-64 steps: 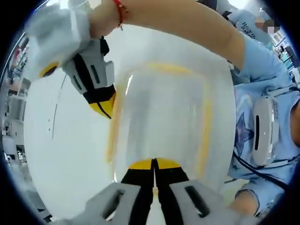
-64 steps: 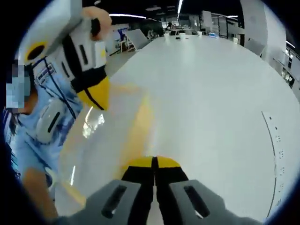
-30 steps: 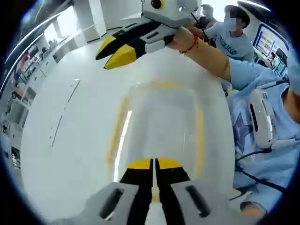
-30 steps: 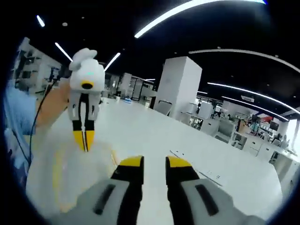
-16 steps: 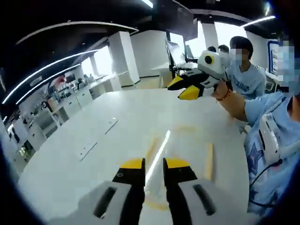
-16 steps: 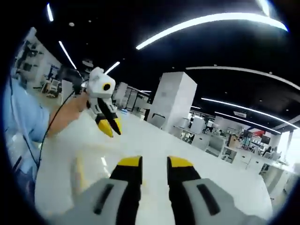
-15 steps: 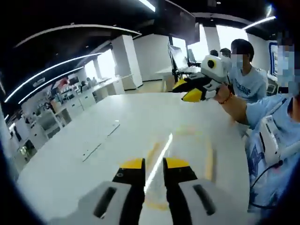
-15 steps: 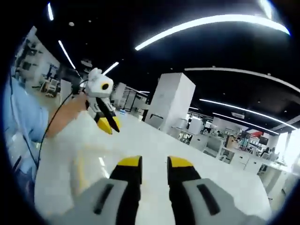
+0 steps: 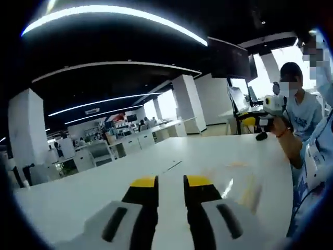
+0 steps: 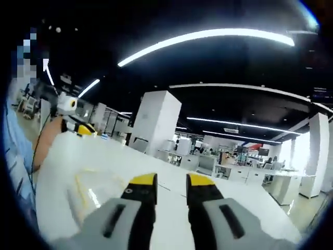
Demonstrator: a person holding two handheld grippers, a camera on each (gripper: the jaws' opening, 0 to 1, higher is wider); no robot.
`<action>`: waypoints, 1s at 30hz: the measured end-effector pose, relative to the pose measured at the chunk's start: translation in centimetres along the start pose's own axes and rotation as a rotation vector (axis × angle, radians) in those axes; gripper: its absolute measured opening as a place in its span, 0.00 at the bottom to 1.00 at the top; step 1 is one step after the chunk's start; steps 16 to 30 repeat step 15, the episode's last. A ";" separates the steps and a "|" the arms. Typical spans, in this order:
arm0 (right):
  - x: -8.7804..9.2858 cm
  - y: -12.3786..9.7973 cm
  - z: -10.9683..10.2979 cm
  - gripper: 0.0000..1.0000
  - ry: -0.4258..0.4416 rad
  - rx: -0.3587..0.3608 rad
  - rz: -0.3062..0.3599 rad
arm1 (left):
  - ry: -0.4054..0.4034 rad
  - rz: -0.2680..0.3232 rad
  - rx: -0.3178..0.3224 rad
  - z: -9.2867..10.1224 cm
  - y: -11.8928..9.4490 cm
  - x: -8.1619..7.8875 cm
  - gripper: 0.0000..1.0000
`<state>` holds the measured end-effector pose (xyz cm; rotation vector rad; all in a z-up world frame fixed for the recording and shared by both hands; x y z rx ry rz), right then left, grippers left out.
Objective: Snap each plastic latch of the storage box into its locked position after aligning the lid with the box until every specified latch is closed and the lid sits flush.
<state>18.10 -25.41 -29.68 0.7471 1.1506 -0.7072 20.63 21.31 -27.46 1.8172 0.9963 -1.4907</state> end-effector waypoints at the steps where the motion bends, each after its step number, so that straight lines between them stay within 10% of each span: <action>1: 0.7 -0.5 0.2 0.21 0.015 0.024 0.008 | -0.008 0.017 -0.023 -0.1 -0.4 0.3 0.20; 7: 2.4 -1.4 0.7 0.21 -0.011 0.097 -0.022 | -0.116 0.168 -0.216 -2.0 -3.2 2.8 0.24; 15: 3.1 -1.4 0.9 0.22 -0.040 0.145 -0.008 | -0.202 0.203 -0.344 -4.0 -3.3 6.2 0.27; 30: 3.1 -1.4 0.9 0.22 -0.040 0.145 -0.008 | -0.202 0.203 -0.344 -4.0 -3.3 6.2 0.27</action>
Point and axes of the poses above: the point that each gripper's makers call its tool centre point, and the gripper's own axes: y roughly forward along the fingers, z roughly to its right, x roughly out of its underside, the point moved 10 cm from there along -y, roughly backward along the fingers, and after that the axes turned 6 degrees about -x, right-handed, at the moved point
